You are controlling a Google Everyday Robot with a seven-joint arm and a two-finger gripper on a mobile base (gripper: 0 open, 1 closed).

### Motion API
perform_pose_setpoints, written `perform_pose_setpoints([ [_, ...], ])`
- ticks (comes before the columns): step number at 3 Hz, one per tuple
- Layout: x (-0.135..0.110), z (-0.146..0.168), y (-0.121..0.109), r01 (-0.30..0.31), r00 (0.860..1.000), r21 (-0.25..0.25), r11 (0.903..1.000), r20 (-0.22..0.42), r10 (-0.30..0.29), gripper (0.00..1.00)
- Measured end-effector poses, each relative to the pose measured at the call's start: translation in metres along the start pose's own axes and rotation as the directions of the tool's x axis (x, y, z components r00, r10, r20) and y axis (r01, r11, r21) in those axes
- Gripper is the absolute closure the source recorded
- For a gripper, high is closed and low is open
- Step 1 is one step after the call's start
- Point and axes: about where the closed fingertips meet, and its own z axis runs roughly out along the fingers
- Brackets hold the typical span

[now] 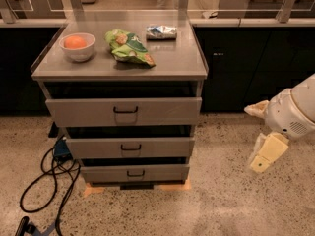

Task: Open top drawer

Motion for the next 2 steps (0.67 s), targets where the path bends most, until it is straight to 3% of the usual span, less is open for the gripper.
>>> perform_pose_setpoints([
  [1,-0.054,0.011,0.022,0.091,0.979,0.015,0.9957,0.183,-0.092,0.00],
  [2,-0.120,0.020,0.030,0.138,0.944,0.090,0.9863,0.289,-0.158,0.00],
])
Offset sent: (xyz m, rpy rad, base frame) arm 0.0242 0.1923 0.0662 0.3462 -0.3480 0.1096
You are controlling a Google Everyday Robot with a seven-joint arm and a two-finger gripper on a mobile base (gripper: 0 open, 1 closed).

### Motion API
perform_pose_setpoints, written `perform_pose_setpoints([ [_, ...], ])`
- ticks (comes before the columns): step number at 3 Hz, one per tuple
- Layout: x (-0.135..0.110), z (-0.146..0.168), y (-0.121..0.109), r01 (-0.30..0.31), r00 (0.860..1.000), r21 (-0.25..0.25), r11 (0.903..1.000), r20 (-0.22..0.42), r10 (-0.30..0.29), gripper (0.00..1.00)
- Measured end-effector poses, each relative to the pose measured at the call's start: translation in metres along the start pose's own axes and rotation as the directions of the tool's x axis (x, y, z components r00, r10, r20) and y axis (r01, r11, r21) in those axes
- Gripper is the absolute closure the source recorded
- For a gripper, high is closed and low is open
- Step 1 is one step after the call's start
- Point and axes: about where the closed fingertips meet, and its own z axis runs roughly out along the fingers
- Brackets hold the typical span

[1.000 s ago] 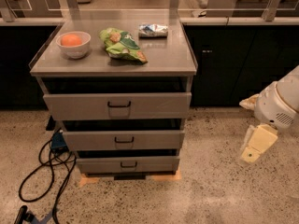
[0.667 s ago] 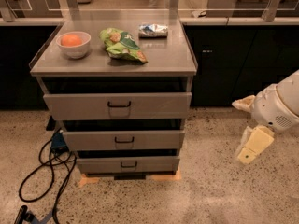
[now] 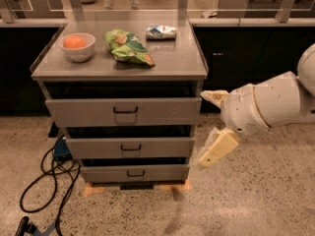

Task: Open top drawer

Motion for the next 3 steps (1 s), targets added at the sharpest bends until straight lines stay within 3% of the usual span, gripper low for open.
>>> perform_pose_setpoints([
  [1,-0.009,0.003,-0.004,0.008,1.000,0.021,0.9998,0.011,-0.008,0.00],
  [2,-0.016,0.026,0.010,0.048,0.994,0.046,0.9978,-0.101,-0.044,0.00],
  [3,-0.022,0.083,-0.001,0.088,0.982,0.094,0.9916,-0.175,-0.071,0.00],
])
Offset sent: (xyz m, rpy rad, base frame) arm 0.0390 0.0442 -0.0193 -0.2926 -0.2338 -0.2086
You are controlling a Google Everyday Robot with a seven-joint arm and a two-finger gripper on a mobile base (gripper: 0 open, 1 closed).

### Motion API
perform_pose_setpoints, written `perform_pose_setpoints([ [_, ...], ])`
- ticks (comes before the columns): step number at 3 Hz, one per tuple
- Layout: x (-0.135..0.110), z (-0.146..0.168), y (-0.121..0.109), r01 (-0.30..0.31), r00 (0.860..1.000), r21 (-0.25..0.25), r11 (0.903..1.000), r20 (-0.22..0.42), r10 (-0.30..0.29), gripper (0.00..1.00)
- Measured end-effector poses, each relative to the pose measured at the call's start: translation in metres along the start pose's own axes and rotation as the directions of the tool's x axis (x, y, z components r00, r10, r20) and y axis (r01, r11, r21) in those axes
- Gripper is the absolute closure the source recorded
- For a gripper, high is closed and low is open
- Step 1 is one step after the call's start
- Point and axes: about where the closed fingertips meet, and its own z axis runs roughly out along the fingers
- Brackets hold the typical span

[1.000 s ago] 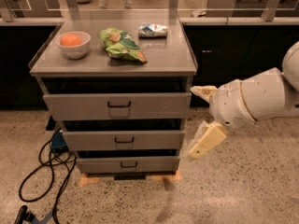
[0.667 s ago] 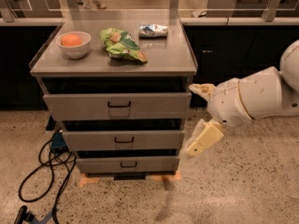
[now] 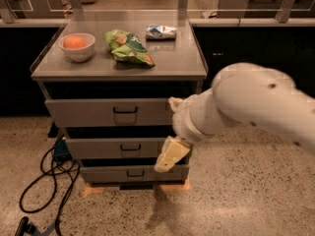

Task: Open top drawer

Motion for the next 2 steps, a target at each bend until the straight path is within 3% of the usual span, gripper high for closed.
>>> perform_pose_setpoints([
  [1,-0.0243,0.0201,-0.0129,0.037,0.999,0.045,0.9983,-0.008,-0.036,0.00],
  [2,-0.0243,0.0201,-0.0130,0.036,0.999,0.045,0.9983,-0.008,-0.036,0.00],
])
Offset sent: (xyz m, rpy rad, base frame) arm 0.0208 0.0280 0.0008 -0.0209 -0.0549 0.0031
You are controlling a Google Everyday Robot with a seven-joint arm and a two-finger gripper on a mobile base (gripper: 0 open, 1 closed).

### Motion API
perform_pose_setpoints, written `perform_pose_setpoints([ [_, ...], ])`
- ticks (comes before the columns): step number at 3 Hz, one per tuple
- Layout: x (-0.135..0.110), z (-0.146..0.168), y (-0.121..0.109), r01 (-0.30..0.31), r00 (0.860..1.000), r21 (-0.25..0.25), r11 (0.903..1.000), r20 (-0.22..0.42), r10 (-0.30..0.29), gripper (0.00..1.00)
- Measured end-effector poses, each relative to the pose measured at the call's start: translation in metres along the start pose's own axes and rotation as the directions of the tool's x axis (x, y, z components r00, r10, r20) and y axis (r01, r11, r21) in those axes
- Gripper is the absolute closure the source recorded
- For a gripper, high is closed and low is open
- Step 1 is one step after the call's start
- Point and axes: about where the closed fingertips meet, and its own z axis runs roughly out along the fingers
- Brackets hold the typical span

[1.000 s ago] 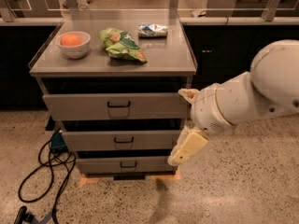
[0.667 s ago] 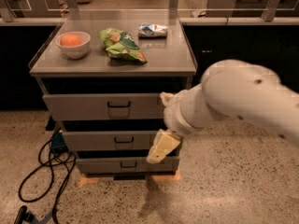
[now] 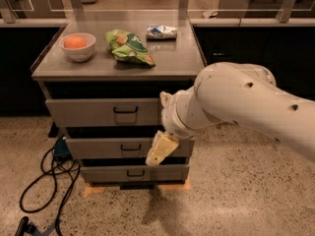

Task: Open top drawer

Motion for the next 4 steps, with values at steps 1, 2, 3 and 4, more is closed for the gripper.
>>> perform_pose_setpoints([
  [1,0.012,0.010,-0.019,-0.034,0.999,0.038,0.9987,-0.025,0.035,0.00],
  [2,0.043,0.052,-0.059,-0.099,0.990,0.065,0.9929,-0.094,0.105,0.00],
  [3,0.079,0.092,-0.087,-0.150,0.972,0.084,0.9851,-0.168,0.163,0.00],
  [4,0.083,0.095,-0.087,-0.154,0.970,0.083,0.9846,-0.175,0.166,0.00],
])
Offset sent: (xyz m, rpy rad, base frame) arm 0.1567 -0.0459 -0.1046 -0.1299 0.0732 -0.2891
